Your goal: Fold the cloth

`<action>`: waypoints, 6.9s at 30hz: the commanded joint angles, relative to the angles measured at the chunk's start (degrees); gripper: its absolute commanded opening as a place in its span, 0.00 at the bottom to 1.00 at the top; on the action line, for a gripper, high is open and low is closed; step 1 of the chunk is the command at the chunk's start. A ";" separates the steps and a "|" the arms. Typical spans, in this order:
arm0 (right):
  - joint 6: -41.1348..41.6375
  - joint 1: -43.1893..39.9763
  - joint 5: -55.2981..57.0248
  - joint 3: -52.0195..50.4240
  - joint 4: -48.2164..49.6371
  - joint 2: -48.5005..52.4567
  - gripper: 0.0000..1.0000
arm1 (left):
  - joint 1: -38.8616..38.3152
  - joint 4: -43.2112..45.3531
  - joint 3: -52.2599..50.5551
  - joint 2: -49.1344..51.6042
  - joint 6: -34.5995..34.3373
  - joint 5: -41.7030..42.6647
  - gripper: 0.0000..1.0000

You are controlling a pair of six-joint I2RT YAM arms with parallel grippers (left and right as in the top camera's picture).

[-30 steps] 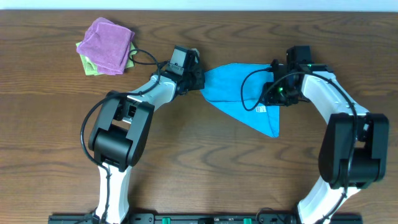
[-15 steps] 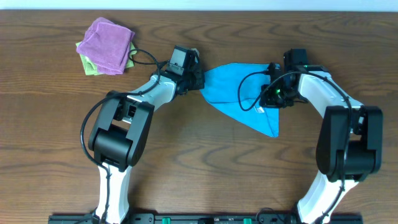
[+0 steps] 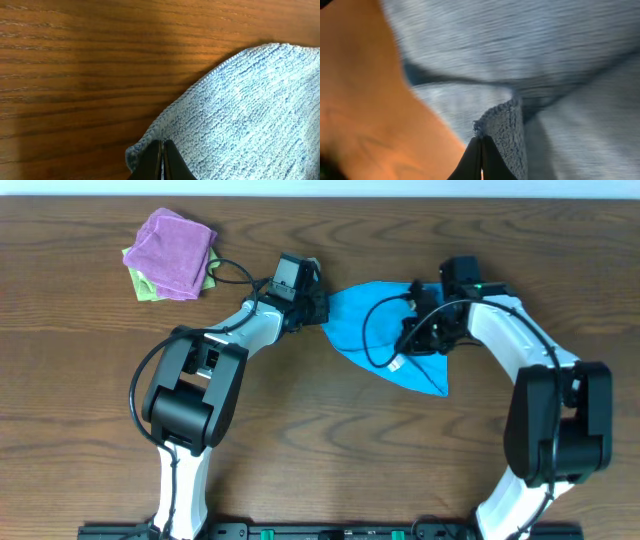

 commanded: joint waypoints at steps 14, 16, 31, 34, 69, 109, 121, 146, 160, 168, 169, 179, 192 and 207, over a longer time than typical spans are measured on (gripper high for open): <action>-6.36 9.60 -6.58 0.74 -10.16 -1.29 0.01 | 1.51 -0.35 1.16 1.46 1.01 -4.24 0.05; -6.84 10.67 -6.62 0.74 -11.58 -1.29 0.01 | 2.01 -0.37 1.38 1.46 1.01 -4.24 0.05; -11.28 18.91 -6.54 0.74 -18.80 -1.29 0.01 | 4.72 -0.46 4.15 1.46 1.03 -4.22 0.06; -11.26 19.04 -6.16 0.74 -18.73 -1.42 0.02 | 5.01 -0.81 4.79 1.46 1.03 -4.20 0.06; -3.87 17.99 26.95 0.68 -7.74 -1.18 0.64 | 5.68 -22.49 13.16 0.70 5.95 2.29 0.66; 4.15 15.47 35.06 0.74 -2.80 2.49 0.01 | 5.70 -25.70 14.16 -0.07 8.09 3.93 0.66; 20.13 15.47 39.36 0.76 -13.81 -9.01 0.01 | 5.75 -26.03 14.49 -0.07 8.07 5.62 0.66; 56.06 12.31 50.53 -2.16 -38.88 -10.34 0.81 | 9.84 -34.56 14.53 -8.94 8.09 8.50 0.80; 30.62 -2.71 26.10 -13.79 -23.65 -34.95 0.96 | 12.87 -52.09 14.51 -10.34 8.96 18.88 0.95; 28.52 -17.38 11.19 -27.58 -17.99 -49.51 0.95 | 12.81 -59.63 14.21 -10.34 9.88 21.27 0.95; 28.52 -18.80 10.03 -28.59 -17.70 -50.56 0.95 | 12.81 -60.19 13.94 -10.34 10.29 22.08 0.95; 24.37 -29.90 0.09 -34.32 -16.52 -53.62 0.93 | 11.69 -60.63 5.42 -10.34 10.21 27.12 0.95; 21.27 -31.78 -0.98 -34.32 -16.44 -53.62 0.91 | 7.69 -53.22 -8.74 -12.57 9.22 35.52 0.95; 20.65 -31.76 -4.00 -34.32 -16.48 -53.62 0.89 | -0.87 -33.03 -18.10 -14.36 -3.63 36.04 0.95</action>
